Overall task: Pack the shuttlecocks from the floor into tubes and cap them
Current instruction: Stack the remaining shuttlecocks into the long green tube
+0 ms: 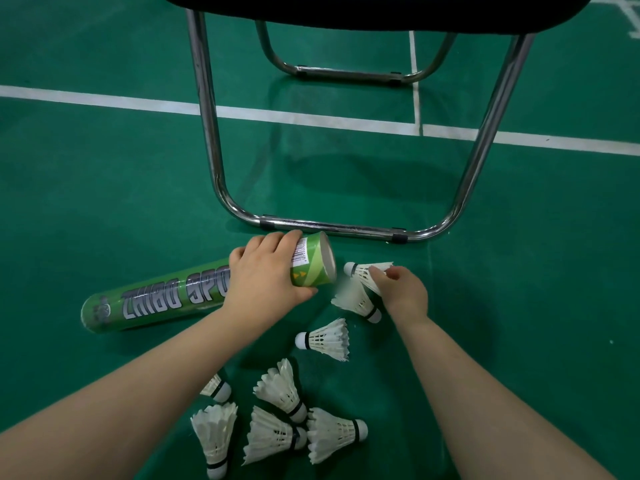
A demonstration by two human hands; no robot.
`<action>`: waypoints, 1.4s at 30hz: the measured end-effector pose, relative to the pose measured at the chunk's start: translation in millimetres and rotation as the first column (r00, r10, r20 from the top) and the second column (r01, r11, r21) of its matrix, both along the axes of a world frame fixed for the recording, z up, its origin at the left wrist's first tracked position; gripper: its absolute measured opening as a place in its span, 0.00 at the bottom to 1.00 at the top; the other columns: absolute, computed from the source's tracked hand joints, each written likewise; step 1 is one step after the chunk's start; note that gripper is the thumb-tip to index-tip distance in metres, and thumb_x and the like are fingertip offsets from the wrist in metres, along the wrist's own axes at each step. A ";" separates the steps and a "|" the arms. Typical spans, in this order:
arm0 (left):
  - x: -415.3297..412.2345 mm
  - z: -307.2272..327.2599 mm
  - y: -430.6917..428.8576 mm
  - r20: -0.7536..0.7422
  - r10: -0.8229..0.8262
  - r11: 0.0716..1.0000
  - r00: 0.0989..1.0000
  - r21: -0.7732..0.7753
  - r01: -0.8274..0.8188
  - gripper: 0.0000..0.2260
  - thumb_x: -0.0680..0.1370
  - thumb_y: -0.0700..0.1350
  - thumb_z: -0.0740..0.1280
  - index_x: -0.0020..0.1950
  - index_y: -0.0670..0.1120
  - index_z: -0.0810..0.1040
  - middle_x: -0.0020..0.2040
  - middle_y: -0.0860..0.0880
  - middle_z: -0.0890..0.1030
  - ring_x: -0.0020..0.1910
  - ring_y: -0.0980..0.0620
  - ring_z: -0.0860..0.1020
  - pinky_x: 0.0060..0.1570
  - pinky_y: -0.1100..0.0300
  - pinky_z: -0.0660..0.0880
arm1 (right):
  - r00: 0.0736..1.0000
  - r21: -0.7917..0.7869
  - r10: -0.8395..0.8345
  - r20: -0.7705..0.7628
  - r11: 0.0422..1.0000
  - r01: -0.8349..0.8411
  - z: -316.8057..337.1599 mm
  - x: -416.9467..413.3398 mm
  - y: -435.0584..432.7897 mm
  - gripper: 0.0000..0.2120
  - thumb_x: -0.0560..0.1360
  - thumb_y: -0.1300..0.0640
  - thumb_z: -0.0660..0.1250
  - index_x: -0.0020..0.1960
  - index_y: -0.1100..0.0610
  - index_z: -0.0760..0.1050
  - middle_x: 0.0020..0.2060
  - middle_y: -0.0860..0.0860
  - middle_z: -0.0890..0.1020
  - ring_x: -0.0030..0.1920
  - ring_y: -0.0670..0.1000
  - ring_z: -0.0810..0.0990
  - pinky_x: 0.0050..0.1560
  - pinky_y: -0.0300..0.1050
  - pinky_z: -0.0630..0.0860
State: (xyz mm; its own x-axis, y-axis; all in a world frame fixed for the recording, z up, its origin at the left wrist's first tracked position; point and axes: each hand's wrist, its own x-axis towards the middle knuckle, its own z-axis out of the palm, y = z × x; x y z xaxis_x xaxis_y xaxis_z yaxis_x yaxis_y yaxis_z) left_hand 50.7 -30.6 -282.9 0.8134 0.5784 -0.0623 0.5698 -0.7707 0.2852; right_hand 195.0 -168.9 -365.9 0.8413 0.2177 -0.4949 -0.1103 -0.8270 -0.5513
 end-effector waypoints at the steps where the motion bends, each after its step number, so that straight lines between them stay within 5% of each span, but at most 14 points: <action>1: 0.1 0.2 1.0 0.006 0.002 1.000 1.000 0.002 -0.002 0.38 0.67 0.61 0.71 0.72 0.52 0.60 0.67 0.52 0.69 0.66 0.49 0.65 0.63 0.51 0.59 | 1.000 0.012 -0.003 -0.009 1.000 0.003 0.9 1.2 1.6 0.22 0.75 0.43 0.63 0.62 0.55 0.73 0.57 0.50 0.78 0.56 0.53 0.76 0.49 0.43 0.66; 8: 0.1 -0.4 6.4 0.063 0.020 1.000 0.998 0.001 -0.020 0.37 0.66 0.59 0.72 0.71 0.52 0.62 0.66 0.51 0.70 0.65 0.49 0.65 0.64 0.51 0.58 | 0.981 0.273 -0.191 0.030 0.946 0.176 11.7 8.3 10.5 0.09 0.77 0.56 0.59 0.39 0.55 0.73 0.33 0.49 0.75 0.36 0.49 0.71 0.34 0.42 0.64; 13: -1.9 -3.3 9.3 0.043 0.019 1.000 0.999 0.015 -0.020 0.38 0.66 0.59 0.72 0.72 0.51 0.61 0.66 0.50 0.69 0.65 0.48 0.65 0.65 0.51 0.58 | 0.928 0.623 -0.370 -0.031 0.719 0.308 40.9 8.1 18.3 0.13 0.73 0.64 0.60 0.31 0.55 0.69 0.27 0.45 0.69 0.27 0.41 0.64 0.27 0.31 0.62; 18: -4.4 -3.4 12.7 0.012 0.053 0.998 0.999 0.024 -0.053 0.38 0.67 0.60 0.71 0.72 0.52 0.60 0.66 0.50 0.69 0.65 0.48 0.65 0.65 0.50 0.60 | 0.975 0.810 -0.221 -0.014 0.569 0.141 71.0 0.3 32.3 0.13 0.71 0.67 0.62 0.30 0.56 0.70 0.22 0.41 0.70 0.27 0.41 0.66 0.29 0.30 0.64; 22: -5.6 -0.8 16.1 -0.002 0.054 0.998 0.999 0.043 -0.054 0.38 0.68 0.61 0.69 0.72 0.52 0.59 0.67 0.51 0.68 0.65 0.48 0.65 0.64 0.51 0.60 | 0.998 0.811 0.003 0.064 0.582 -0.054 93.0 -13.2 52.5 0.14 0.72 0.67 0.64 0.30 0.54 0.73 0.23 0.41 0.73 0.28 0.41 0.69 0.32 0.33 0.67; 26: -8.9 -0.3 20.7 0.012 0.078 0.996 0.997 0.049 -0.079 0.38 0.67 0.61 0.70 0.72 0.52 0.59 0.66 0.51 0.68 0.64 0.48 0.65 0.62 0.51 0.61 | 0.963 0.669 0.208 0.170 0.694 -0.268 110.6 -22.8 66.2 0.12 0.73 0.62 0.65 0.32 0.53 0.76 0.27 0.46 0.73 0.31 0.45 0.68 0.35 0.41 0.66; 31: -11.1 4.7 23.9 0.055 0.094 0.993 0.994 0.061 -0.097 0.36 0.67 0.60 0.71 0.71 0.51 0.62 0.64 0.50 0.70 0.62 0.48 0.66 0.60 0.51 0.62 | 0.881 0.492 0.471 0.048 0.756 -0.431 121.0 -17.2 66.4 0.09 0.77 0.55 0.63 0.40 0.53 0.79 0.37 0.50 0.81 0.41 0.49 0.76 0.44 0.42 0.70; 34: -11.7 4.9 23.3 0.062 0.095 0.993 0.994 0.065 -0.099 0.36 0.67 0.60 0.71 0.71 0.51 0.62 0.64 0.50 0.71 0.62 0.47 0.67 0.60 0.51 0.62 | 0.861 0.477 0.509 -0.025 0.763 -0.437 119.6 -13.6 65.0 0.09 0.77 0.54 0.63 0.47 0.55 0.81 0.48 0.53 0.84 0.52 0.53 0.79 0.58 0.46 0.72; 39: -10.2 6.2 23.4 0.088 0.100 0.993 0.991 0.058 -0.106 0.35 0.66 0.60 0.71 0.70 0.51 0.64 0.63 0.50 0.71 0.61 0.47 0.67 0.59 0.51 0.62 | 0.943 0.526 0.332 0.029 0.797 -0.297 122.7 -11.5 64.9 0.11 0.77 0.56 0.64 0.37 0.47 0.77 0.38 0.45 0.82 0.45 0.48 0.77 0.52 0.42 0.71; 42: -9.4 6.4 23.2 0.088 0.109 0.992 0.990 0.052 -0.114 0.35 0.66 0.59 0.71 0.70 0.51 0.64 0.63 0.50 0.71 0.61 0.47 0.67 0.59 0.51 0.62 | 0.942 0.511 0.336 0.027 0.805 -0.302 121.6 -16.1 65.5 0.10 0.77 0.55 0.63 0.39 0.48 0.77 0.45 0.52 0.84 0.49 0.52 0.79 0.57 0.46 0.72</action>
